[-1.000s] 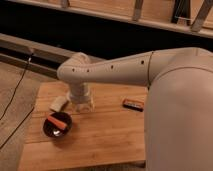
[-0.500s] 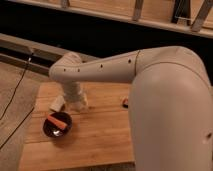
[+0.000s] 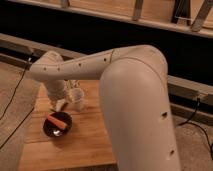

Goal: Place the white sponge in the ceramic cup

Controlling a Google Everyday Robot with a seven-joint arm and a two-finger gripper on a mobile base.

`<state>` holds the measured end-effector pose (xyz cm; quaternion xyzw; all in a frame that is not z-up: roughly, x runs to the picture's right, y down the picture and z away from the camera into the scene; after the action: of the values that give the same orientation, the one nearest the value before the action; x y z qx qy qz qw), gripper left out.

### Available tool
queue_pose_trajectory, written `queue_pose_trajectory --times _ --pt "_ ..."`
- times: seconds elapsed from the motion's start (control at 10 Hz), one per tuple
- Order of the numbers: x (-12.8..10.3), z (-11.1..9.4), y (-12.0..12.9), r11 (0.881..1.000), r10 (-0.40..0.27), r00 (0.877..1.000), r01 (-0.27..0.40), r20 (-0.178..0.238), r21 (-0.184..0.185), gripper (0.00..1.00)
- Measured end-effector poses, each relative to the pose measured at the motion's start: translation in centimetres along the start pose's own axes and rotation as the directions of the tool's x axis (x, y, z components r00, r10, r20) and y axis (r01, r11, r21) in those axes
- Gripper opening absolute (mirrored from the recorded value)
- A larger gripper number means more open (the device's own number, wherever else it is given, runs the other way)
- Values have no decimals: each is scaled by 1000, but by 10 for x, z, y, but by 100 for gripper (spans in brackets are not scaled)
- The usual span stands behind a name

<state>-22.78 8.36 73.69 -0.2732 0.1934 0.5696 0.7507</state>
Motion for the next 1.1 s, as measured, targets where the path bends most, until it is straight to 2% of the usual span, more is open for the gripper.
queue_pose_trajectory --times 0.3,0.5,0.8,0.9,1.1 --pt "-20 13 33 999 -38 999 38 -4 -28 65" --pt "-37 21 42 998 -40 999 39 -7 -43 65" --pt "-65 38 44 997 7 1000 -8 -16 -75 65" --pt "-80 48 45 995 29 999 -31 -19 -95 65" --pt "-92 65 50 992 41 999 -44 -34 -115 65"
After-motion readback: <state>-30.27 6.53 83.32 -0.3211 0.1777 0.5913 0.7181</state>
